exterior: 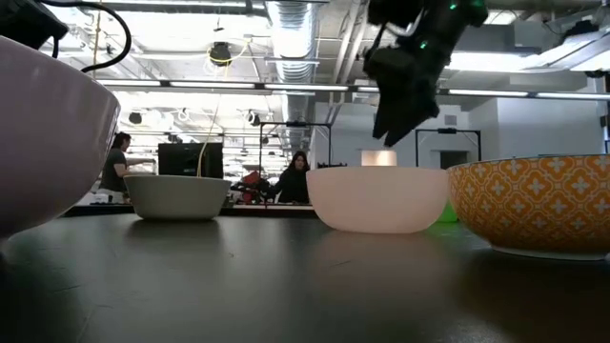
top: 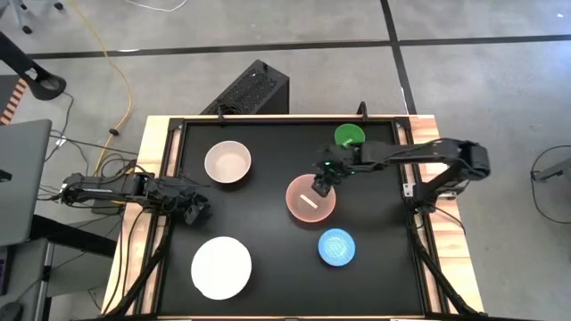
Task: Nest bowls inside each other
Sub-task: Stack the orange bowl on top of the white bowl
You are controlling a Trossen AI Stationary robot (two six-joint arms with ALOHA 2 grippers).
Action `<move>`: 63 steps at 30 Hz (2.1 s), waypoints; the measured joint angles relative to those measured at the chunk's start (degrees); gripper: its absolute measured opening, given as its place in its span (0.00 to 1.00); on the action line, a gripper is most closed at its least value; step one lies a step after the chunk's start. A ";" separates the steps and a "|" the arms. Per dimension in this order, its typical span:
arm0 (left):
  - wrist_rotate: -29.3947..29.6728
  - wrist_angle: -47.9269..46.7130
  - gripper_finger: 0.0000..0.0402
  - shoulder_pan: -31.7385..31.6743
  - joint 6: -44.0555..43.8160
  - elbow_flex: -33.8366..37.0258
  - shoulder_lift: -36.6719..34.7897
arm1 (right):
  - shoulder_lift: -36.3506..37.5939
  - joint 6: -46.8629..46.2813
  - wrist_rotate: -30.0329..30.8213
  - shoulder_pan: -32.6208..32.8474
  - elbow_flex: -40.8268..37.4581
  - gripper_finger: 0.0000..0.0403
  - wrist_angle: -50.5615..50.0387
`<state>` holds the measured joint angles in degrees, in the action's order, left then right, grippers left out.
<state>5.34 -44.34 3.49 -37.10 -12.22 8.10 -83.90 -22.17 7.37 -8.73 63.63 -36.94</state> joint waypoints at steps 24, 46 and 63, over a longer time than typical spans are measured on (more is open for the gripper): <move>0.00 -0.02 0.32 0.00 -0.02 0.01 0.00 | -14.07 3.12 -3.03 -3.81 -0.41 0.53 -1.69; 0.00 0.00 0.32 0.02 -0.01 0.00 0.00 | -9.16 -14.12 0.55 12.03 10.98 0.02 13.29; 0.00 0.00 0.32 0.00 0.00 -0.01 0.00 | -49.37 -13.52 -1.07 21.76 65.06 0.02 8.50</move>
<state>5.34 -44.34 3.49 -37.10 -12.23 8.10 -133.27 -35.69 6.30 13.04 128.69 -28.44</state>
